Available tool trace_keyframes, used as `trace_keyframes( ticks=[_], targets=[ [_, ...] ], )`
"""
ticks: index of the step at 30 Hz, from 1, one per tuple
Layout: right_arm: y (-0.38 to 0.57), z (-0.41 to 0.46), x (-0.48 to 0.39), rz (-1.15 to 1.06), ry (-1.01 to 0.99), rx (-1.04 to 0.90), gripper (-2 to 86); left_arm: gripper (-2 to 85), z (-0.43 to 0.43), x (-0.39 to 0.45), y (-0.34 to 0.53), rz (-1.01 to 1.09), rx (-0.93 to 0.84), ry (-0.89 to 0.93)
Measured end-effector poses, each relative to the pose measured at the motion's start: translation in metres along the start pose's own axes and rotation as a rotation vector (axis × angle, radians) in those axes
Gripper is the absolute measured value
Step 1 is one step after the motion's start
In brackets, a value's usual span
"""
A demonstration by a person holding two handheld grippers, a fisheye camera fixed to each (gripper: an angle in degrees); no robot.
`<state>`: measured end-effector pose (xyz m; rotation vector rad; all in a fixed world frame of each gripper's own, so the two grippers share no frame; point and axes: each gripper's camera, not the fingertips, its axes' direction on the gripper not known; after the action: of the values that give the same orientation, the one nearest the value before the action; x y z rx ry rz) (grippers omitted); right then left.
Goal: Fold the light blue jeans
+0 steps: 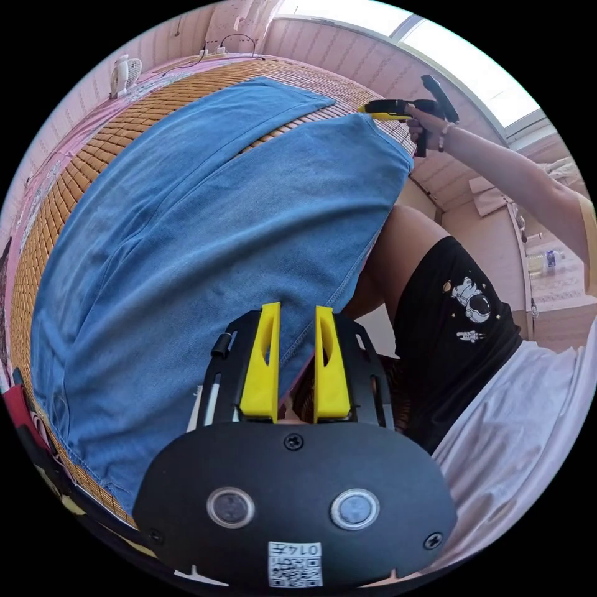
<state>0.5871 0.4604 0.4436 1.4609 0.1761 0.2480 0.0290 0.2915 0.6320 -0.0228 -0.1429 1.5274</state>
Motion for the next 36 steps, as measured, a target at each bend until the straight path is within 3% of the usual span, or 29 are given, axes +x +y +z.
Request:
trace_keyframes(
  ticks=[4,6,8,10,15,18,23,25,28,31,33,36],
  targets=[
    [0.007,0.004,-0.007,-0.126,0.110,-0.007,2.3,8.5,0.002,-0.004,0.001,-0.041,0.016,0.035],
    [0.012,-0.015,0.002,-0.110,0.020,0.073,1.2,8.6,0.004,-0.004,0.003,-0.051,0.029,0.050],
    [0.026,-0.046,0.020,-0.036,-0.220,0.303,1.2,8.8,0.005,-0.002,0.004,-0.047,0.033,0.057],
    [0.033,-0.052,0.030,0.003,-0.290,0.357,2.2,8.9,0.006,0.000,0.004,-0.041,0.036,0.065],
    [0.044,-0.040,0.040,0.129,-0.178,0.272,12.9,9.3,0.009,0.006,0.004,-0.025,0.028,0.068],
    [0.070,-0.042,0.038,0.148,-0.133,0.218,13.6,9.4,0.009,0.010,0.007,-0.033,0.036,0.071],
    [0.145,-0.050,0.028,0.242,0.111,0.199,13.0,7.6,0.011,0.020,0.012,-0.046,0.036,0.066],
    [0.160,-0.042,0.032,0.313,0.082,0.154,10.8,5.3,0.011,0.026,0.012,-0.043,0.016,0.026],
    [0.175,-0.021,0.048,0.464,-0.153,0.041,5.5,4.2,0.012,0.037,0.012,-0.034,-0.004,-0.020],
    [0.182,-0.042,0.040,0.448,-0.277,0.109,3.5,3.4,0.009,0.044,0.015,-0.039,-0.003,0.002],
    [0.188,-0.063,0.025,0.368,-0.249,0.211,3.3,4.1,0.003,0.054,0.022,-0.036,0.043,0.031],
    [0.202,-0.055,0.017,0.369,-0.125,0.162,4.0,5.6,0.004,0.064,0.034,-0.074,0.058,0.110]
  ],
)
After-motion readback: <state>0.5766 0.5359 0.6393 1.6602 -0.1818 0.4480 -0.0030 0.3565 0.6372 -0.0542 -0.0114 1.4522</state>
